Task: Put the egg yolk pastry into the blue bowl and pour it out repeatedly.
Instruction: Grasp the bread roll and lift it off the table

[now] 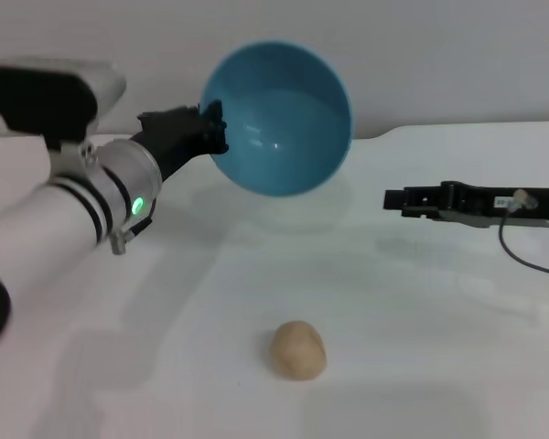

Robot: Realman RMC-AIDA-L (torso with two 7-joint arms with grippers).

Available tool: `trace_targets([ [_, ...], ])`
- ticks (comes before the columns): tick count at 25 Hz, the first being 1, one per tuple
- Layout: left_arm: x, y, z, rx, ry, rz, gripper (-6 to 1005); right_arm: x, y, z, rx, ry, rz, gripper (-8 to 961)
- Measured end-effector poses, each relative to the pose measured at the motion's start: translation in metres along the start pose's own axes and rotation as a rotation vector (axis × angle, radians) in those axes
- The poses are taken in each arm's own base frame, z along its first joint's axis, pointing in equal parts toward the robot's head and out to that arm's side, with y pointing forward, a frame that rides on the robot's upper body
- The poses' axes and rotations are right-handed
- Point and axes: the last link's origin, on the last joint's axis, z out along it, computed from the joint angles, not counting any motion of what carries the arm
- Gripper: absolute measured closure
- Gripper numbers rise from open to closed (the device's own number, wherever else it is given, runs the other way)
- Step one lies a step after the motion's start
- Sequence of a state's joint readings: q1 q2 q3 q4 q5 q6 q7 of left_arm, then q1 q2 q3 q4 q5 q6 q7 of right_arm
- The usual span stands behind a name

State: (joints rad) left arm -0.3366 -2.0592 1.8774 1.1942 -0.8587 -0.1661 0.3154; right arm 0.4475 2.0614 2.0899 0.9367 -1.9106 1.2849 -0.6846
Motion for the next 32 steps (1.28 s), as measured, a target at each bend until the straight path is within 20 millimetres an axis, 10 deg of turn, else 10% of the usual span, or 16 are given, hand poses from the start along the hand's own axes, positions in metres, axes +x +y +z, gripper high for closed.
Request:
trace_targets([
  [15, -0.003, -0.044, -0.003, 0.145, -0.570, -0.028, 999, 0.012, 0.039, 0.058, 0.078, 0.326, -0.170, 549],
  [32, -0.004, -0.038, -0.004, 0.157, -0.622, -0.004, 1000, 0.037, 0.055, 0.083, 0.106, 0.476, -0.342, 549],
])
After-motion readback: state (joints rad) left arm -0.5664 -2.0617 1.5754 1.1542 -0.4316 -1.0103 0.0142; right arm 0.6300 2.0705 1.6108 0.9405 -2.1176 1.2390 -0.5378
